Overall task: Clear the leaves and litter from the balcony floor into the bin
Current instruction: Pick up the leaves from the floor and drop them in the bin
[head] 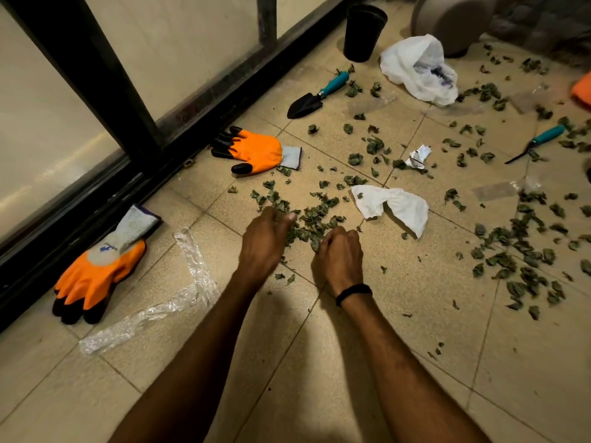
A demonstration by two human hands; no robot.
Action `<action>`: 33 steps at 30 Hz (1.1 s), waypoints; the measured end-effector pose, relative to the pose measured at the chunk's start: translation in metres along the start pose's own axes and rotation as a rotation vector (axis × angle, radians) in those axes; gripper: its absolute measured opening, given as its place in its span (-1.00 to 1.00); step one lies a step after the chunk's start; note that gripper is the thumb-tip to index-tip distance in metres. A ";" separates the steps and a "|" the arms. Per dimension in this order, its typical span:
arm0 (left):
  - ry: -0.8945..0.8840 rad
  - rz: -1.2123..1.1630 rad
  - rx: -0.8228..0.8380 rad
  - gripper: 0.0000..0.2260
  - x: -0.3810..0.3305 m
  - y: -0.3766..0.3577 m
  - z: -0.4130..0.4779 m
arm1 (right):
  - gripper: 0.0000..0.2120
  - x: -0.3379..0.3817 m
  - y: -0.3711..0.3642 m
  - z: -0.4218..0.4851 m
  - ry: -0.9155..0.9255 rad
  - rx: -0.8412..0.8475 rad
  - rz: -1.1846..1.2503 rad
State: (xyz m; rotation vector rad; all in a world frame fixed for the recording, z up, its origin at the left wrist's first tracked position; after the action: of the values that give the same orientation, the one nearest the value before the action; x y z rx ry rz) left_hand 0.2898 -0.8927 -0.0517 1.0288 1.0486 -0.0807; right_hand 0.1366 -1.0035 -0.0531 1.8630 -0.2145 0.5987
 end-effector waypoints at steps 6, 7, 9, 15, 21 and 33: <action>-0.055 0.365 0.110 -0.67 0.000 -0.031 -0.007 | -0.69 0.009 0.000 -0.001 0.062 0.024 0.069; -0.071 0.360 0.080 -0.74 -0.002 -0.027 -0.007 | -0.62 0.008 -0.005 0.000 0.049 0.059 0.068; -0.125 0.272 0.011 -0.82 -0.007 -0.018 -0.008 | -0.57 0.003 -0.014 0.000 0.005 0.107 0.044; 0.225 -0.369 -0.102 -0.79 0.013 0.013 -0.020 | -0.96 -0.007 -0.011 -0.001 -0.028 0.112 0.233; 0.597 -1.283 -0.260 -0.84 0.035 0.000 -0.032 | -0.78 -0.019 -0.008 0.014 -0.141 0.181 0.429; 0.241 -0.373 -0.225 -0.68 0.029 0.026 -0.028 | -0.88 -0.001 0.009 0.012 -0.021 0.048 0.300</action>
State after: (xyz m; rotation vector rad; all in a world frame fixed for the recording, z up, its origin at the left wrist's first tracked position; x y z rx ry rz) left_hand 0.2995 -0.8469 -0.0589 0.6405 1.4276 -0.1403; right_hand 0.1352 -1.0184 -0.0495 1.8989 -0.5033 0.7941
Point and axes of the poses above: each hand's wrist, its own z-axis towards the middle knuckle, its own y-axis out of the back of the hand, x = y × z, the point moved 9 cm from there along z, towards the middle knuckle, and after that the axes turned 11 degrees about -y, right-handed, at the moved point
